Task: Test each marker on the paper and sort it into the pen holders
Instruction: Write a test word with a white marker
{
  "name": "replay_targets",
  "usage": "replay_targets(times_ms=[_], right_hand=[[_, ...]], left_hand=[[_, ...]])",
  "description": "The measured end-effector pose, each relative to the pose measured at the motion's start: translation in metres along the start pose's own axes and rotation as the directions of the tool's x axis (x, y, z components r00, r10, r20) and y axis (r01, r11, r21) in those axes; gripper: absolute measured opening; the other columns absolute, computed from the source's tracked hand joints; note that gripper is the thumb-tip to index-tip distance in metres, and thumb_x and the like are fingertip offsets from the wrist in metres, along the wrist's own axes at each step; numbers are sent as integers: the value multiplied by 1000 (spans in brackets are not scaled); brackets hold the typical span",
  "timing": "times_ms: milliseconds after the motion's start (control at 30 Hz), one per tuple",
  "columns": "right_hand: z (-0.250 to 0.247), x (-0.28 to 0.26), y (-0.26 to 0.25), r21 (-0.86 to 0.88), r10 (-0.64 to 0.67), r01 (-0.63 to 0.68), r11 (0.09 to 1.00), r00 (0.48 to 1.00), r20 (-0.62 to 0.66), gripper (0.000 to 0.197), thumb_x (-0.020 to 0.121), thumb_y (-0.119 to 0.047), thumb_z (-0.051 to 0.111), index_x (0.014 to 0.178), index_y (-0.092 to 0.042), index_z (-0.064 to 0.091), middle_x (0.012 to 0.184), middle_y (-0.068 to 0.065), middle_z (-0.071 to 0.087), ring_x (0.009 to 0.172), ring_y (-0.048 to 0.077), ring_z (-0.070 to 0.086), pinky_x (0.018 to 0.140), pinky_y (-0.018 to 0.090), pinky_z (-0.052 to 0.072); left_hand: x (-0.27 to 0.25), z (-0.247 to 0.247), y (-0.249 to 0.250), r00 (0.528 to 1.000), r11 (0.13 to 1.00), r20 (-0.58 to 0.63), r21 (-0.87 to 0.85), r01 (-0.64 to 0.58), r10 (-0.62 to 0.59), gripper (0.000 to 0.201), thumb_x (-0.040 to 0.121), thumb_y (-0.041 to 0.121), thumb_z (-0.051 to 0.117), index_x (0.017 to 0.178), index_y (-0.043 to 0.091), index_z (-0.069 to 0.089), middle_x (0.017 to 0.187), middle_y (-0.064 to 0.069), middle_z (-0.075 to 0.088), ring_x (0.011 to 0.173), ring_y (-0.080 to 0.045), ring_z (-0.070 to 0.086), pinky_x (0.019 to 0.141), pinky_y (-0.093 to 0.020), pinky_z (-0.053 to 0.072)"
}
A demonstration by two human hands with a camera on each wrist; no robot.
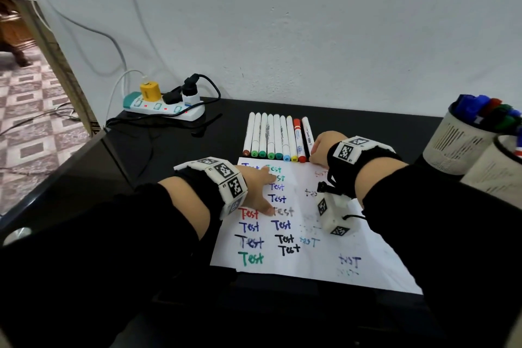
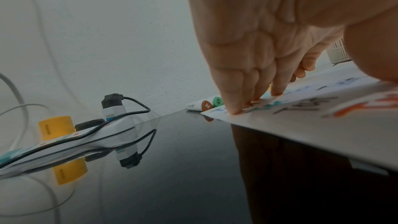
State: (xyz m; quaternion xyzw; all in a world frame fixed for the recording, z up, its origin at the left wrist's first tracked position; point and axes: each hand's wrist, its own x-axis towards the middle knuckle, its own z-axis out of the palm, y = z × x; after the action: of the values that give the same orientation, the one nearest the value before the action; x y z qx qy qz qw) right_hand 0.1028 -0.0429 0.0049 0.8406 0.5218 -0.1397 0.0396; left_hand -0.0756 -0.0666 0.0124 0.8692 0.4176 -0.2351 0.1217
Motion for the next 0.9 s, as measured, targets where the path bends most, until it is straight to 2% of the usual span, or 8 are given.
replay_targets(times_ms=[67,233,367,433,567,700,800,900], right_hand=[[1,1,4,15,3,-2,1000,999,-41,39,75,-31,75,109,-16,62,100,1,66,93,23,64,87,37,53],[-6,-9,4,132,-27,31,991,999,-29,28,91,-16,60,118,-13,58,122,6,59,111,24,57,87,29,44],[-6,-9,-1,103,-26,24,994,1000,16,33,93,-18,57,126,-13,60,131,6,57,118,22,55,98,27,42],[-5,-9,-2,91,-23,21,996,999,28,33,92,-21,58,124,-13,62,128,6,59,116,22,56,101,30,44],[-3,-10,1,106,-37,37,994,999,-2,28,90,-16,61,117,-11,64,119,7,64,109,24,60,90,29,47],[1,-11,5,173,29,-18,985,998,-63,36,89,-18,60,123,-9,50,110,12,62,102,29,61,90,37,50],[2,-10,5,285,95,-68,956,992,-82,44,88,-24,58,126,-9,41,92,9,55,89,26,59,79,36,50],[-6,-11,0,372,157,-117,921,984,-81,43,95,-21,46,136,-9,39,113,13,58,99,29,58,80,35,45]], left_hand=[[0,0,1,1000,1000,-2,-2,4,-4,81,88,51,54,150,27,9,158,7,-1,141,-20,24,113,-34,25],[2,0,0,1000,1000,3,-8,8,-8,81,87,51,55,150,27,9,158,7,-1,141,-20,24,113,-34,25],[2,0,0,1000,1000,0,-9,5,-5,81,87,51,55,150,28,9,158,7,0,141,-20,24,113,-35,26],[2,1,-1,1000,1000,-1,-6,1,-1,81,87,51,55,150,27,8,158,7,-1,141,-20,24,113,-35,25],[3,1,-1,1000,1000,-4,-2,-3,3,81,88,51,54,150,27,8,158,7,-1,141,-20,23,112,-34,24],[3,1,-1,1000,1000,-10,-6,0,0,80,88,51,53,150,27,8,158,7,-1,141,-20,24,111,-34,25],[3,1,-1,1000,1000,-12,-11,-1,1,80,88,51,53,150,27,9,158,8,-1,141,-20,24,111,-33,25],[3,2,-1,1000,1000,-12,-6,-1,0,80,88,51,54,150,27,9,158,8,-1,141,-20,24,111,-33,26]])
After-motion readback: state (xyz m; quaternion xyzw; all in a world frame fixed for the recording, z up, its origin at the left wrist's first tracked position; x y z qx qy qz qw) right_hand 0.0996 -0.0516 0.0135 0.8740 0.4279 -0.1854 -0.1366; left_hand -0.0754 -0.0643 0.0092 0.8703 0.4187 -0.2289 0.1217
